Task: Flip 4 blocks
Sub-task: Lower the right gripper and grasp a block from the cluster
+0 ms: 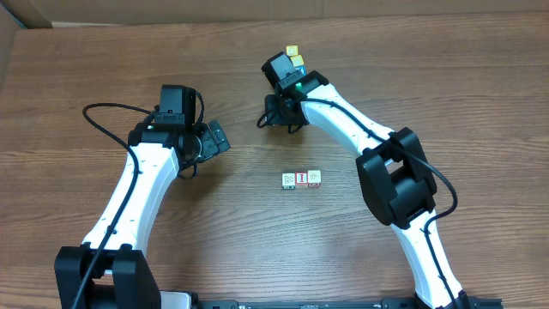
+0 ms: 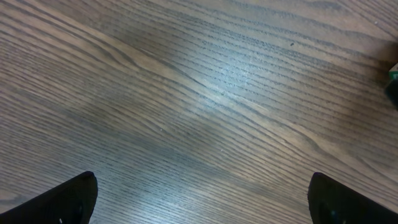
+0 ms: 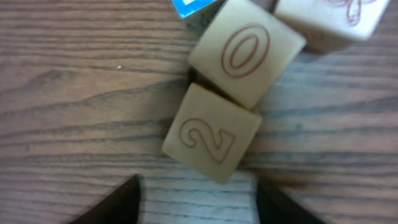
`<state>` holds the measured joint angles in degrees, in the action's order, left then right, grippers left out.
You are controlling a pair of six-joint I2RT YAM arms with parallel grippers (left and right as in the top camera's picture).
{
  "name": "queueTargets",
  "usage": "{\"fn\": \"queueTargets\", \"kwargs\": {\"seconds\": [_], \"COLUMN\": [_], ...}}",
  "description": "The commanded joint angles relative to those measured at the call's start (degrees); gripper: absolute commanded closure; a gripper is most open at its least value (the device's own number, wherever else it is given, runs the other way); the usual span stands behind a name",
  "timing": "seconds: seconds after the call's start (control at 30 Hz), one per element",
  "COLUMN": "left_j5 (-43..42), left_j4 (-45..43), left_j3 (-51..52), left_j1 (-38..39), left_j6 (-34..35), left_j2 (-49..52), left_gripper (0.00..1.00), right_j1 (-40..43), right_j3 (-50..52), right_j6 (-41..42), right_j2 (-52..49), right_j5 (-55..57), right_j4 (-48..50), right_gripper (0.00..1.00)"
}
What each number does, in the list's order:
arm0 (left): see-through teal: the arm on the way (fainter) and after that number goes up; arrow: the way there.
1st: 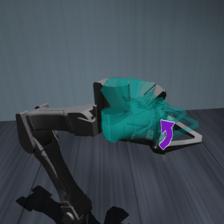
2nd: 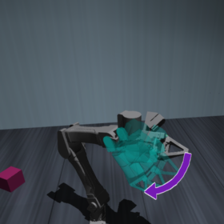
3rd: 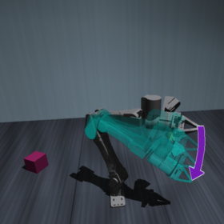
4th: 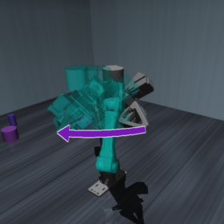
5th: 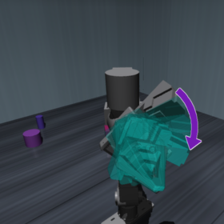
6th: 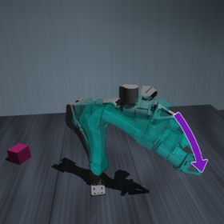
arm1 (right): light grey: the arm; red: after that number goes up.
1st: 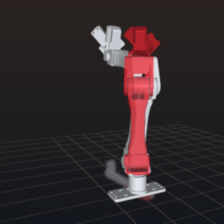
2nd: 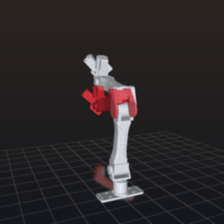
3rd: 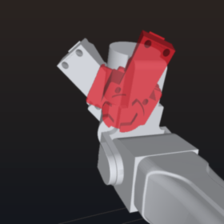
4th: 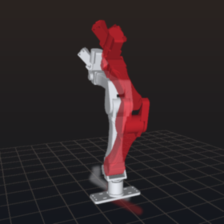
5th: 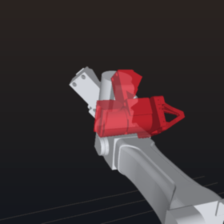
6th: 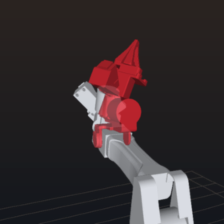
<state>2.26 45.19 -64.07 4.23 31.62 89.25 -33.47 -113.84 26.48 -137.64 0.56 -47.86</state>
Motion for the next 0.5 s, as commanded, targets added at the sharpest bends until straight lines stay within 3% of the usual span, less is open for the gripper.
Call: {"fn": "queueTargets", "kwargs": {"seconds": [0.0,0.1,0.2,0.37,0.47], "left_j5": [0.74,0.74,0.74,0.74,0.74], "left_j4": [-0.02,-0.02,-0.02,-0.02,-0.02], "left_j3": [-0.48,-0.48,-0.48,-0.48,-0.48], "left_j1": [-0.13,-0.13,-0.13,-0.13,-0.13], "left_j6": [0.31,0.31,0.31,0.31,0.31], "left_j2": [-0.13,-0.13,-0.13,-0.13,-0.13], "left_gripper": [0.00,0.00,0.00,0.00,0.00], "right_j1": [0.11,0.81,1.44,1.27,1.25], "right_j3": [-0.31,-1.09,-1.81,-1.81,-1.62], "right_j6": [0.61,2.86,5.88,6.75,6.78], "right_j2": [0.02,0.59,2.21,3.56,3.04], "right_j5": [1.53,1.44,1.20,0.46,0.48], "right_j4": [0.57,0.33,-0.90,0.44,1.31], "right_gripper": [0.65,0.67,0.61,0.01,0.00]}}
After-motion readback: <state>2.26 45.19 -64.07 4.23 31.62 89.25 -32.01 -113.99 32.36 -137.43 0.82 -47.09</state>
